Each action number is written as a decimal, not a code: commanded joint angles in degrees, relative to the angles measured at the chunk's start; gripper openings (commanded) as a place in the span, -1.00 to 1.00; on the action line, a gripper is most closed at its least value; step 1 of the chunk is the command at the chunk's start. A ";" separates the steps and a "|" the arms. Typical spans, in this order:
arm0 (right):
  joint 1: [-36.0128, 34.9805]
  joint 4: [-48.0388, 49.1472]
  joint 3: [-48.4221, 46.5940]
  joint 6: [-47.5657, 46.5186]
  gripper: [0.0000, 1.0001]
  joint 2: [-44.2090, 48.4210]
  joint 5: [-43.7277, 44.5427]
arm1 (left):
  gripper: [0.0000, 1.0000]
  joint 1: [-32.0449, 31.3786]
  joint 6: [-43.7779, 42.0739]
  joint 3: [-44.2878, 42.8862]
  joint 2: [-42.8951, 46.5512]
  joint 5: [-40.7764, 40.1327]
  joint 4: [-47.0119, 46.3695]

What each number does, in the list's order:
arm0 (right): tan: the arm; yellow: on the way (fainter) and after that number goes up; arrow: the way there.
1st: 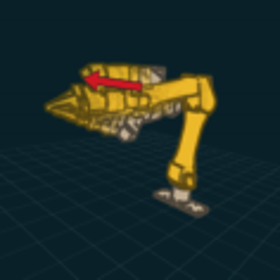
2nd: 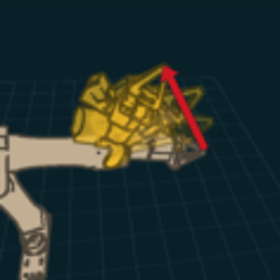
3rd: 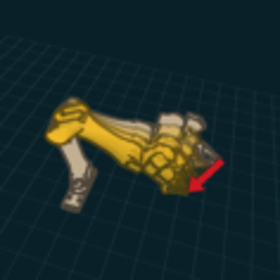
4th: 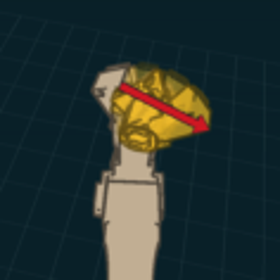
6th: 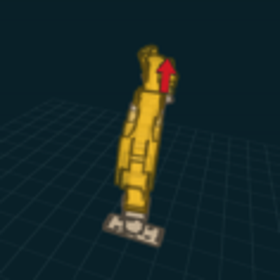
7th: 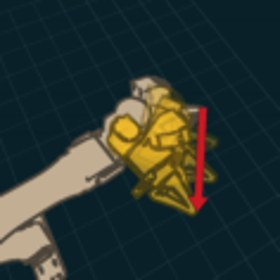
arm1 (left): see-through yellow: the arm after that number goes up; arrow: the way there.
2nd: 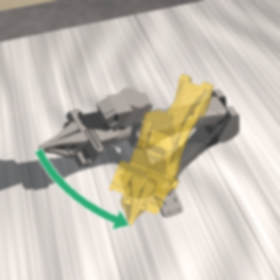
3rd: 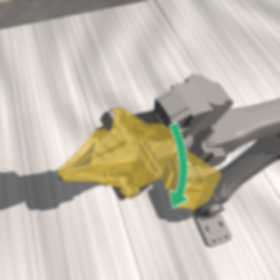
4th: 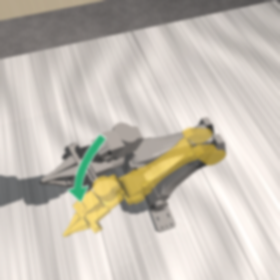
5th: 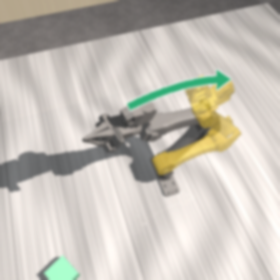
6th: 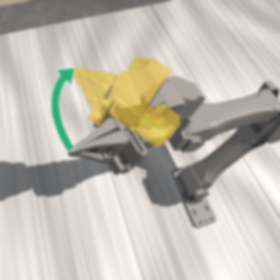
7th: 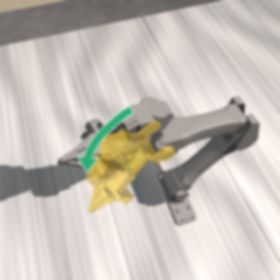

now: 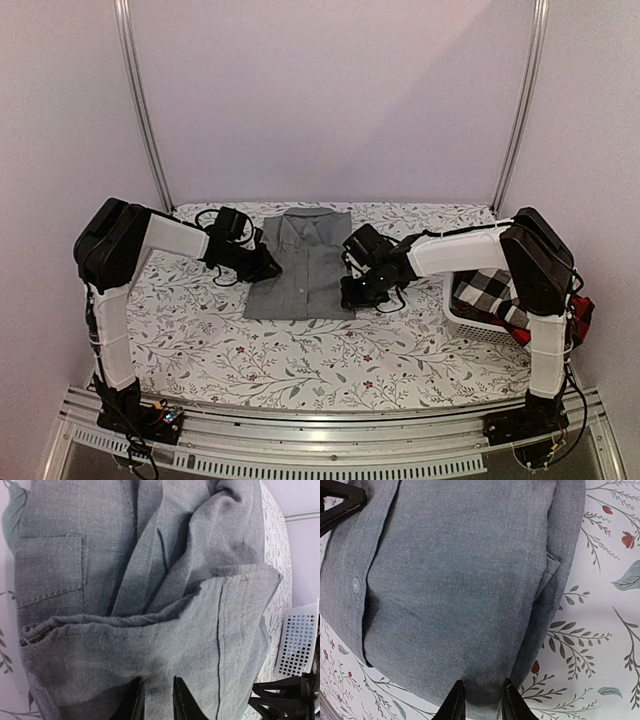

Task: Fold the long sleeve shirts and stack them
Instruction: Smooth out the 2/3-rectangle-folded shirt at the center of the board, then move the 2/3-rectangle-folded shirt to the center of the board, then pick up the 2/3-rectangle-folded shirt from the center of the board.

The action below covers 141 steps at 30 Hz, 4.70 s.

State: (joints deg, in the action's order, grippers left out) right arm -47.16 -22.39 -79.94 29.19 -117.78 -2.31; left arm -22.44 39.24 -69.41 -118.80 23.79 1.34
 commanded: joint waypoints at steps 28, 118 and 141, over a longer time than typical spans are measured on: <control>-0.44 -1.59 3.43 1.28 -1.00 3.96 0.71 | -0.60 0.15 0.00 -1.78 -2.69 -0.15 1.84; -2.68 2.39 8.36 0.38 -0.92 3.40 0.47 | -0.86 -7.16 -4.84 27.37 23.64 -9.07 5.52; -9.45 -3.61 13.33 1.48 -1.00 23.27 4.47 | -1.00 -19.43 3.06 29.50 52.79 -15.46 24.33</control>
State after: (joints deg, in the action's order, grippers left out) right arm -55.72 -22.68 -63.61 29.89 -98.70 0.58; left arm -39.79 39.81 -38.96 -71.09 9.96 19.94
